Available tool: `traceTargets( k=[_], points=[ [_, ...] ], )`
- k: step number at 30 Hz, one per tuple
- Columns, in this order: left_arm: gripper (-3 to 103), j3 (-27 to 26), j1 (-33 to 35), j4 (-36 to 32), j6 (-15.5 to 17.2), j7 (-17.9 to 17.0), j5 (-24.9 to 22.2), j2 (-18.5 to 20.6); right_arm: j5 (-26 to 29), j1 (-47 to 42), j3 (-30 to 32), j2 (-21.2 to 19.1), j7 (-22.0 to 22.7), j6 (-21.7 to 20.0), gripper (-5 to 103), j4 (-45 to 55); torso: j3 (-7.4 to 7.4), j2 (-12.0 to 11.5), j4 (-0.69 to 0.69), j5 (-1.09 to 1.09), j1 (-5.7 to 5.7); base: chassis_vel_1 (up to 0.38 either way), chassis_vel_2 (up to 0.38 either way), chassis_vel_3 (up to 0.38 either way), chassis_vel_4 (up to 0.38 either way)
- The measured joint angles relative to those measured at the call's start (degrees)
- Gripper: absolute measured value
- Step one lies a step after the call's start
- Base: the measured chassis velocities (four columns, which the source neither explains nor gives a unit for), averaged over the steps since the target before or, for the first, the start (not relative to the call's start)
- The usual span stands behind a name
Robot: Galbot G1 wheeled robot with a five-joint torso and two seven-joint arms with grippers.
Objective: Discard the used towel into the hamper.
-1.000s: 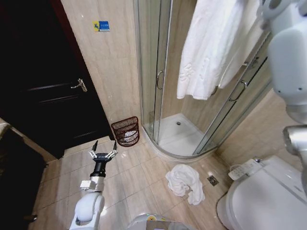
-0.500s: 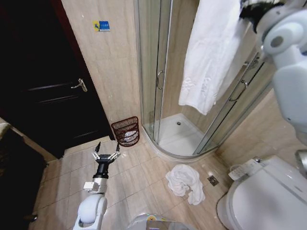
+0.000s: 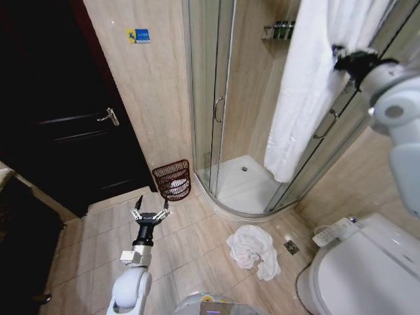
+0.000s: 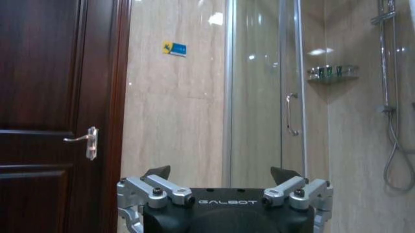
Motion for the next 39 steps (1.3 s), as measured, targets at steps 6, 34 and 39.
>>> traceTargets(
  k=[6,34,39],
  points=[
    [100,1.61,0.81,-0.33,-0.3,-1.11,1.3,-0.24,-0.49,-12.66,7.06,-1.41,-0.69,2.16,3,4.53,0.0,0.0,-0.02,0.04,0.0,0.0,0.0,0.0,0.0],
    [100,2.4,3.18,-0.72,-1.88,-3.53,1.08,1.44,-7.5,-39.73,14.63,10.7,4.44,4.44,3,17.46,0.01,0.0,-0.01,0.02,0.0,0.0,0.0,0.0,0.0],
    [100,2.14,3.33,-0.46,-2.4,-3.42,0.91,1.46,-10.68,-43.29,14.81,13.78,3.83,4.86,3,18.76,0.01,0.0,-0.01,0.02,0.0,0.0,0.0,0.0,0.0]
  ],
)
